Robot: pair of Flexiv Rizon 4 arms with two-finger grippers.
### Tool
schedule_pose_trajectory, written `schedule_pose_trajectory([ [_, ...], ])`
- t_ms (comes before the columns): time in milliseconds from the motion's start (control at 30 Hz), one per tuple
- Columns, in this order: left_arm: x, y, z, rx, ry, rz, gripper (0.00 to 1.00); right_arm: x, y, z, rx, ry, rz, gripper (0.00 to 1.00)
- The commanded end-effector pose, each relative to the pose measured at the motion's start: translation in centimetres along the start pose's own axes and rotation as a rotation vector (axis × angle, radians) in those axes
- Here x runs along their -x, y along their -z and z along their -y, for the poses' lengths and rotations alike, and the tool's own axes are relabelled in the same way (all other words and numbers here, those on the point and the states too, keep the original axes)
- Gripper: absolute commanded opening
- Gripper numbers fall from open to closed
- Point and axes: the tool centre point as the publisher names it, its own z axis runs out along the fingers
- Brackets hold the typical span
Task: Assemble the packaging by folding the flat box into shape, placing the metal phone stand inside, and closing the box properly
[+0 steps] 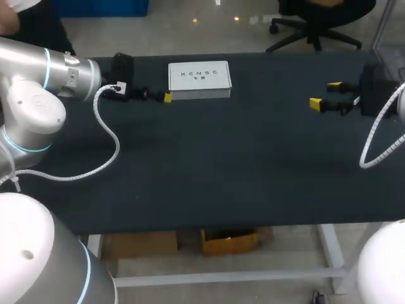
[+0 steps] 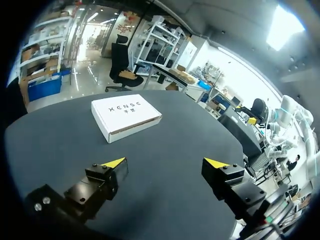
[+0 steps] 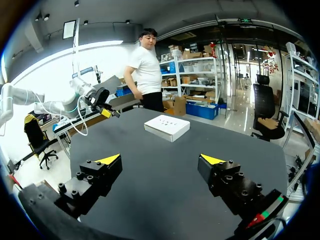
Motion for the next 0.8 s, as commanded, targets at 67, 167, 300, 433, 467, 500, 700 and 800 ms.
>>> schedule_pose_trajectory([
  [67,-0.4,0.1,-0.1,0.001,0.001,0.021,1.00,0.1,0.1,0.1,0.007,0.001,-0.004,1.00],
  [167,-0.4,0.1,-0.1,0.001,0.001,0.021,1.00,0.1,0.1,0.1,0.007,0.001,-0.004,1.00],
  [300,-0.1,0.5,-0.5,-0.042,-0.105,0.073,1.00,0.1,0.1,0.1,0.007,0.001,-0.004,1.00],
  [433,0.4,0.9,-0.7,-0.063,-0.164,0.131,1.00,0.1,0.1,0.1,0.007,0.001,-0.004,1.00],
  [467,0.4,1.0,-0.7,-0.068,-0.173,0.151,1.00,0.1,0.1,0.1,0.007,0.001,-0.004,1.00],
  [500,0.5,1.2,-0.7,-0.080,-0.182,0.152,1.00,0.1,0.1,0.1,0.007,0.001,-0.004,1.00],
  [700,1.0,1.8,-0.7,-0.103,-0.216,0.162,1.00,0.1,0.1,0.1,0.007,0.001,-0.004,1.00],
  [800,1.3,1.9,-0.8,-0.107,-0.210,0.159,1.00,0.1,0.1,0.1,0.007,0.001,-0.004,1.00],
])
